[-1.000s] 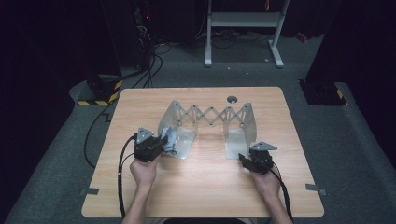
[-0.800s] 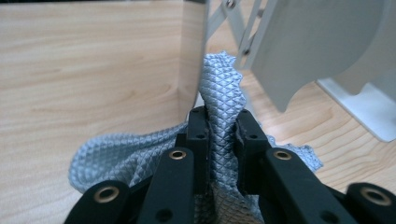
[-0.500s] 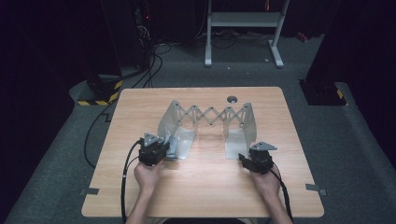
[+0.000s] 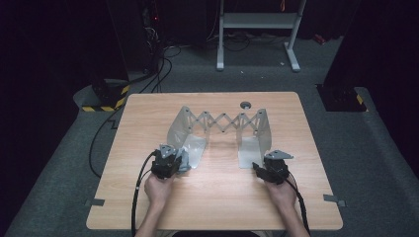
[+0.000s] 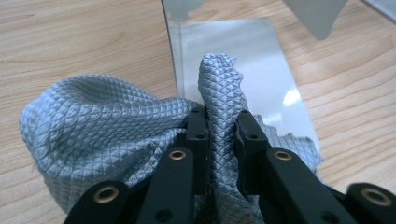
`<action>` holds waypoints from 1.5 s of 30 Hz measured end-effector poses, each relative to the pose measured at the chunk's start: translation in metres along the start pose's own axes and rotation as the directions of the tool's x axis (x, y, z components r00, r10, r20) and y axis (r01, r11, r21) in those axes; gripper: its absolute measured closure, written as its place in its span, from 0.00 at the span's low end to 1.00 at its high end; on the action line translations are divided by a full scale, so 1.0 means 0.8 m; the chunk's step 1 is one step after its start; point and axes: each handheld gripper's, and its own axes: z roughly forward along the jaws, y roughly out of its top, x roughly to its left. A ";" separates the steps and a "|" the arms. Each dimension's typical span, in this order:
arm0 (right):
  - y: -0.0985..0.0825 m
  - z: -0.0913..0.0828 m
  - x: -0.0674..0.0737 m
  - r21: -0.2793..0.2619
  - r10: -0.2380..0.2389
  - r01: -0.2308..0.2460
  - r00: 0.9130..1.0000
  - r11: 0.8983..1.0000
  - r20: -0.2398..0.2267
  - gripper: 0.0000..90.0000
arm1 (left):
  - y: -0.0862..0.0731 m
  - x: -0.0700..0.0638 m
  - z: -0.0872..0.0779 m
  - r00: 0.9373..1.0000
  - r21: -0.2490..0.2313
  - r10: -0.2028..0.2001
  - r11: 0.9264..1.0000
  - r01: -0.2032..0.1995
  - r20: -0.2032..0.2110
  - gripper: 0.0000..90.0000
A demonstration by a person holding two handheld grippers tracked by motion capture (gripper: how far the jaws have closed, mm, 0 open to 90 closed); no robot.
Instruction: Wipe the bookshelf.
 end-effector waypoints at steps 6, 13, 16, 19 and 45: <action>0.000 0.000 0.000 0.000 0.000 0.000 1.000 1.000 0.000 0.55 | 0.024 -0.002 -0.033 0.999 -0.078 -0.007 0.997 0.011 0.046 0.88; 0.000 0.000 0.000 0.000 0.000 0.000 1.000 1.000 0.000 0.55 | 0.053 -0.005 -0.066 0.998 -0.166 0.007 0.986 0.004 0.063 0.88; 0.000 0.000 0.000 0.000 0.000 0.000 1.000 1.000 0.000 0.55 | 0.065 -0.006 -0.078 0.998 -0.199 0.012 0.980 -0.001 0.058 0.88; 0.000 0.000 0.000 0.000 0.000 0.000 1.000 1.000 0.000 0.55 | 0.076 -0.006 -0.086 0.999 -0.222 0.015 0.975 -0.004 0.047 0.88; 0.000 0.000 0.000 0.001 0.003 -0.003 1.000 1.000 -0.002 0.55 | 0.100 -0.002 -0.071 0.998 -0.202 0.031 0.978 -0.041 -0.049 0.88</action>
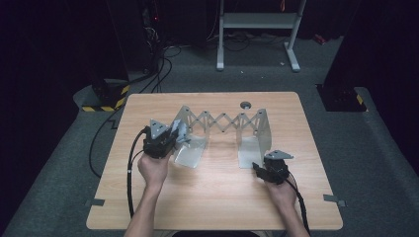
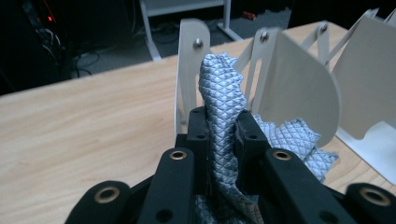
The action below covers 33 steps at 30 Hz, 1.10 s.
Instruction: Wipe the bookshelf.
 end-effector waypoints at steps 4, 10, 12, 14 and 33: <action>0.000 0.000 0.000 0.000 0.000 0.000 1.000 1.000 -0.001 0.55 | -0.015 0.001 0.011 1.000 0.034 -0.028 0.999 0.028 0.007 0.88; 0.000 0.000 0.000 -0.001 -0.003 0.003 1.000 1.000 -0.001 0.55 | -0.033 -0.001 0.032 0.999 0.080 -0.039 0.996 0.038 0.001 0.88; 0.000 0.000 0.000 0.000 -0.003 0.003 1.000 1.000 -0.001 0.55 | -0.039 0.000 0.039 0.999 0.086 -0.043 0.995 0.042 0.012 0.88; 0.000 0.000 0.000 0.000 -0.003 0.003 1.000 1.000 -0.002 0.55 | -0.045 0.001 0.046 0.999 0.105 -0.048 0.993 0.047 0.012 0.88; 0.000 0.000 0.000 0.000 -0.006 0.006 1.000 1.000 -0.001 0.54 | -0.077 -0.005 0.072 0.999 0.173 0.006 0.985 0.000 -0.037 0.88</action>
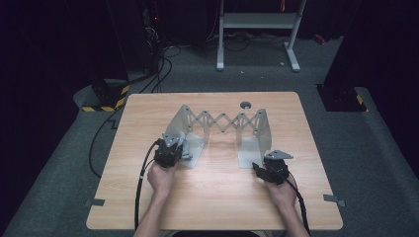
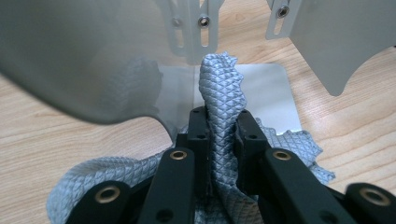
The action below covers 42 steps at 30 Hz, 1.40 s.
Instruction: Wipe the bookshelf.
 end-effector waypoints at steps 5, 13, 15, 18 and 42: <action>0.000 0.000 0.000 0.000 0.000 0.000 1.000 1.000 0.000 0.54 | -0.009 0.000 0.001 1.000 0.003 -0.007 1.000 0.007 -0.001 0.88; 0.000 0.000 0.000 0.000 0.000 0.000 1.000 1.000 0.000 0.54 | -0.025 -0.003 0.008 1.000 0.032 -0.002 0.999 0.002 -0.002 0.88; 0.000 0.000 0.000 0.000 0.000 0.000 1.000 1.000 -0.001 0.54 | -0.025 -0.004 0.008 1.000 0.036 0.006 0.999 -0.006 -0.006 0.88; 0.000 0.000 0.000 0.000 0.001 -0.001 1.000 1.000 -0.001 0.54 | -0.025 -0.008 0.005 1.000 0.037 0.014 0.999 -0.014 0.003 0.88; 0.000 0.000 0.000 0.001 -0.001 0.001 1.000 1.000 -0.002 0.54 | 0.068 -0.001 -0.061 0.997 -0.135 0.002 0.991 0.008 0.073 0.88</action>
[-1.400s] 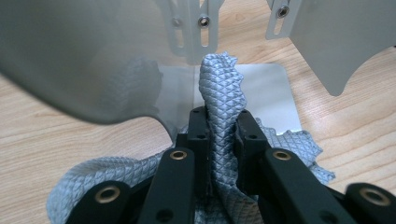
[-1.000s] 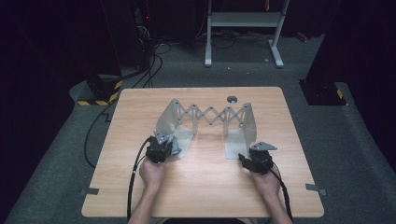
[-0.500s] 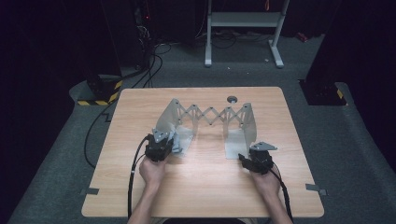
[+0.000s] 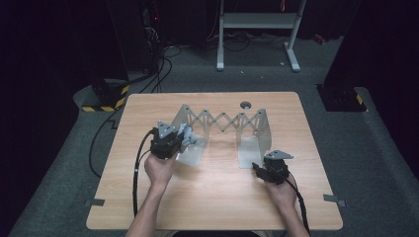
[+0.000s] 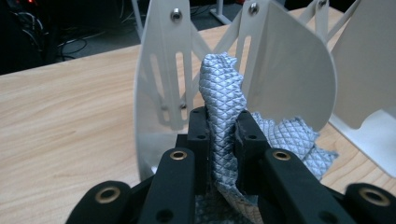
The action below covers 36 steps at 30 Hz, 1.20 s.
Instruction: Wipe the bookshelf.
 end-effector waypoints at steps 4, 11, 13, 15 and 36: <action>0.000 0.000 0.000 0.000 0.000 0.000 1.000 1.000 0.000 0.54 | 0.011 0.005 0.002 1.000 -0.013 -0.013 1.000 0.014 0.004 0.88; 0.000 0.000 0.000 0.000 0.000 0.000 1.000 1.000 0.000 0.54 | 0.029 0.009 0.008 1.000 -0.028 -0.013 1.000 0.013 -0.013 0.88; 0.000 0.000 0.000 0.000 0.000 0.000 1.000 1.000 0.000 0.54 | 0.032 0.009 0.010 1.000 -0.026 -0.008 1.000 0.007 -0.022 0.88; 0.000 0.000 0.000 0.000 0.001 -0.001 1.000 1.000 -0.001 0.54 | 0.034 0.009 0.013 1.000 -0.022 -0.001 1.000 0.001 -0.031 0.88; 0.000 0.000 0.000 0.000 -0.001 0.001 1.000 1.000 -0.002 0.53 | 0.008 -0.006 0.029 0.993 0.042 0.067 0.997 -0.063 -0.094 0.88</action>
